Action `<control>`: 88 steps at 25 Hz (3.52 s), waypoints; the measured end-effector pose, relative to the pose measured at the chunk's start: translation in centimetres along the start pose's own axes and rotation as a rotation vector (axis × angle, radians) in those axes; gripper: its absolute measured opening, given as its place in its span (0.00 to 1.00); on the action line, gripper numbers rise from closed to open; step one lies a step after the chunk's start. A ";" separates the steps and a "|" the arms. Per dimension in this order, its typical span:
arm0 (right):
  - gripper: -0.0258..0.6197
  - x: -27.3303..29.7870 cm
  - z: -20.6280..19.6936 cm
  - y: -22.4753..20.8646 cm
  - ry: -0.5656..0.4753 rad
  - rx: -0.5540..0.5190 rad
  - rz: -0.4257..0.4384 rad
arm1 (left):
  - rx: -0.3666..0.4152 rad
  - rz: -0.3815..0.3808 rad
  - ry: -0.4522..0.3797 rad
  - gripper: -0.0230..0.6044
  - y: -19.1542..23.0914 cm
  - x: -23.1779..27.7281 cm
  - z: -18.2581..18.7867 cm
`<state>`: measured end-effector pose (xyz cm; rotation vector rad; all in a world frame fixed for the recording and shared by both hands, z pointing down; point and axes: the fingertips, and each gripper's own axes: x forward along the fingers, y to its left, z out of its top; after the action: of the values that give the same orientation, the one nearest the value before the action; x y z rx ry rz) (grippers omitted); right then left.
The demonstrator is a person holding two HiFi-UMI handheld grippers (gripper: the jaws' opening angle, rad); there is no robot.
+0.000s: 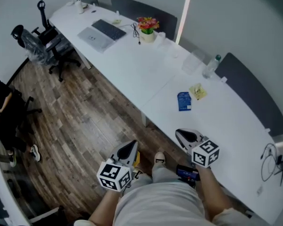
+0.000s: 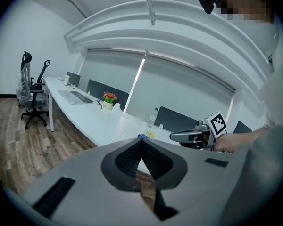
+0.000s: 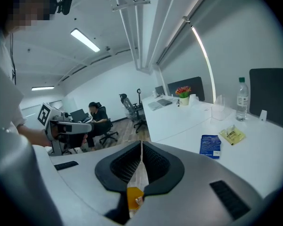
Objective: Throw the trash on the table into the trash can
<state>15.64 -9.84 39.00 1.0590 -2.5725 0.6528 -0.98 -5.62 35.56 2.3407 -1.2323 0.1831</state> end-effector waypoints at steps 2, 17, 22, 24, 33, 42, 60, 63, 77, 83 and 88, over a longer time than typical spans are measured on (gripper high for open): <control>0.10 -0.7 0.1 -1.9 -0.005 0.007 -0.023 | 0.011 -0.019 0.009 0.04 -0.9 1.7 0.3; 0.12 -0.5 0.0 -16.1 0.009 0.023 -0.209 | 0.026 -0.039 0.086 0.04 -3.0 10.0 1.2; 0.42 2.7 -0.9 -20.0 0.063 0.002 -0.261 | 0.009 -0.012 0.120 0.04 -2.0 11.5 0.3; 0.45 3.9 -1.6 -21.3 0.094 -0.003 -0.277 | 0.001 0.000 0.133 0.04 -1.5 11.9 0.0; 0.51 7.5 -4.6 -25.2 0.206 0.040 -0.318 | -0.040 0.039 0.181 0.04 0.8 13.3 -1.6; 0.53 9.9 -6.5 -27.0 0.301 0.046 -0.319 | -0.055 0.043 0.189 0.04 1.9 14.8 -1.8; 0.10 9.6 -7.6 -28.3 0.405 -0.071 -0.375 | -0.081 0.078 0.184 0.04 2.4 14.3 -1.8; 0.09 9.3 -7.4 -28.1 0.390 -0.080 -0.376 | -0.081 0.077 0.179 0.04 2.3 14.0 -2.0; 0.09 6.4 -3.6 -25.5 0.230 -0.003 -0.323 | -0.085 0.083 0.118 0.04 1.7 12.5 -0.8; 0.09 5.0 -1.6 -23.1 0.192 -0.024 -0.289 | -0.063 0.080 0.072 0.04 1.3 10.7 -0.3; 0.09 4.1 -0.4 -20.4 0.169 -0.057 -0.261 | -0.058 0.099 0.029 0.04 1.4 7.9 0.6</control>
<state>27.49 -24.82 47.15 1.2359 -2.2461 0.5724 2.48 -12.43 38.23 2.2223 -1.3228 0.2113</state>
